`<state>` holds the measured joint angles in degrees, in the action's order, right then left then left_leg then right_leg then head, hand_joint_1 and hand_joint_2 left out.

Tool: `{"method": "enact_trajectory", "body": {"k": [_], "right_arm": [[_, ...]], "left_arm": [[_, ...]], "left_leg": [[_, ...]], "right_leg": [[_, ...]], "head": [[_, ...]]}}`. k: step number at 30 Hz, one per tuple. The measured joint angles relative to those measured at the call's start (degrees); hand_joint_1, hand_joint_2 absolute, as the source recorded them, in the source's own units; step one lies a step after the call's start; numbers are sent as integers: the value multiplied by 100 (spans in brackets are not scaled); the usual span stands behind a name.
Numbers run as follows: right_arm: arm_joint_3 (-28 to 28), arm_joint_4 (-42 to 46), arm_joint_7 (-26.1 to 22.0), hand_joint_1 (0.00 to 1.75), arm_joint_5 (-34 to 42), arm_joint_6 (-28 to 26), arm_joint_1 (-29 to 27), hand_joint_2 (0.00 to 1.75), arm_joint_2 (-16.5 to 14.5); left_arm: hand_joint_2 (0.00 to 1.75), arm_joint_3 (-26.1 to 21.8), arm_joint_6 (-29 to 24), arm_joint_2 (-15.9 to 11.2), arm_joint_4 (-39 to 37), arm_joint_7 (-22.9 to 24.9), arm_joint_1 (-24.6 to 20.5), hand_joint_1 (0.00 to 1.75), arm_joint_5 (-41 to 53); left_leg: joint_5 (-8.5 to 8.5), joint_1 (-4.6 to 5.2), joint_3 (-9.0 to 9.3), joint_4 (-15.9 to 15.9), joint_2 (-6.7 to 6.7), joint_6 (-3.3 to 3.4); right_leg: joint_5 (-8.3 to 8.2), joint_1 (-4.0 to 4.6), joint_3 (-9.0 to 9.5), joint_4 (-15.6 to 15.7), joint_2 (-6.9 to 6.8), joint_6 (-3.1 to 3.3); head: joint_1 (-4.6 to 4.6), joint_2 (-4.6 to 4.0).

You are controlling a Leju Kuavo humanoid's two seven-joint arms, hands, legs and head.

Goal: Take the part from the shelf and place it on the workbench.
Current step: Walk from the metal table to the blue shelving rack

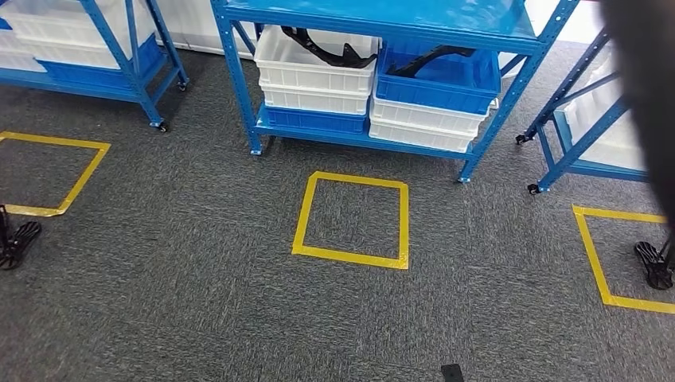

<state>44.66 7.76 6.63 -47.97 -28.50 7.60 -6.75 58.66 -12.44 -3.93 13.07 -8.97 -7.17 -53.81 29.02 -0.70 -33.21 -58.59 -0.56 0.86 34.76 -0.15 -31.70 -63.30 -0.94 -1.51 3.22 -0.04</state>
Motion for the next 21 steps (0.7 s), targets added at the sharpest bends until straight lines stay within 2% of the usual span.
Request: {"method": "enact_trajectory", "body": {"k": [2,3,4,5,7,8,9,10,12,13,14,15,17,18,19,20,21], "right_arm": [[-1,-1,-5,0,1,1,-24,0,2],[0,-1,-5,0,2,2,-41,0,4],[1,-2,-5,0,3,3,-55,0,5],[1,-2,-5,0,3,3,-62,0,4],[0,-2,-5,0,4,0,-60,0,5],[-1,-2,-5,0,3,-4,-56,0,6],[-1,-2,-5,0,2,-10,-53,44,6],[-1,-2,-5,0,0,-17,-50,87,5],[-1,-1,-5,0,-2,-30,-47,175,4],[0,-1,-5,0,0,-37,-47,175,5],[1,-1,-7,0,5,-43,-47,131,7],[2,0,-9,0,17,-51,-43,87,9],[5,0,-20,0,51,-63,-36,0,10],[5,0,-28,0,79,-66,-40,0,9],[6,0,-38,0,108,-66,-50,0,8],[7,-1,-47,0,139,-66,-59,0,8],[8,-1,-55,0,169,-66,-65,0,7]], "left_arm": [[0,0,13,-4,0,-2,-2,0,0],[0,0,21,-4,0,-2,5,0,0],[0,0,27,-3,0,-2,12,0,0],[0,0,31,-3,0,-2,18,0,0],[0,0,31,-2,0,-1,19,0,0],[0,0,31,-2,1,2,15,0,0],[0,-1,31,-2,1,4,10,0,0],[0,-1,31,-2,1,8,9,0,0],[0,-1,32,0,1,12,5,0,0],[0,0,32,1,2,13,3,0,2],[0,0,32,3,2,13,-5,0,3],[0,0,31,4,2,12,-11,0,5],[0,0,32,10,2,11,-11,0,8],[0,0,32,15,2,11,-3,0,8],[0,0,31,18,1,11,7,0,8],[0,0,30,20,1,11,18,0,7],[0,0,27,20,0,11,27,0,7]], "left_leg": [[54,3,53,3,36,36],[83,5,93,3,57,40],[116,5,142,2,80,36],[149,5,197,2,101,28],[225,4,316,10,135,-2],[266,8,364,13,150,-28],[301,10,396,17,160,-59],[330,10,415,28,166,-95],[372,2,454,59,162,-167],[393,-1,477,43,140,-196],[434,-3,447,-64,112,-223],[503,-5,334,-294,86,-247],[681,-12,-150,-1033,60,-290],[718,-16,-440,-1382,60,-306],[658,-18,-668,-1580,61,-317],[497,-20,-798,-1586,63,-322],[206,-24,-833,-1382,83,-322]], "right_leg": [[249,-19,-428,-768,45,-37],[275,-26,-591,-1027,52,-47],[194,-31,-675,-1105,54,-50],[17,-34,-663,-984,55,-46],[-455,-35,-440,-336,57,-15],[-601,-25,-311,-9,60,6],[-652,-12,-199,241,61,37],[-622,5,-130,375,62,71],[-539,16,-54,478,61,149],[-527,8,2,526,63,182],[-511,-4,75,579,64,220],[-492,-16,159,631,62,251],[-412,-14,289,672,59,291],[-355,-13,357,676,71,293],[-289,-14,436,676,97,285],[-222,-17,520,676,130,274],[-142,-23,627,676,180,257]], "head": [[64,0],[87,0],[108,0],[129,0],[174,0],[191,0],[209,0],[217,0],[216,0],[200,0],[168,0],[125,0],[27,0],[-14,0],[-45,0],[-71,0],[-98,0]]}}
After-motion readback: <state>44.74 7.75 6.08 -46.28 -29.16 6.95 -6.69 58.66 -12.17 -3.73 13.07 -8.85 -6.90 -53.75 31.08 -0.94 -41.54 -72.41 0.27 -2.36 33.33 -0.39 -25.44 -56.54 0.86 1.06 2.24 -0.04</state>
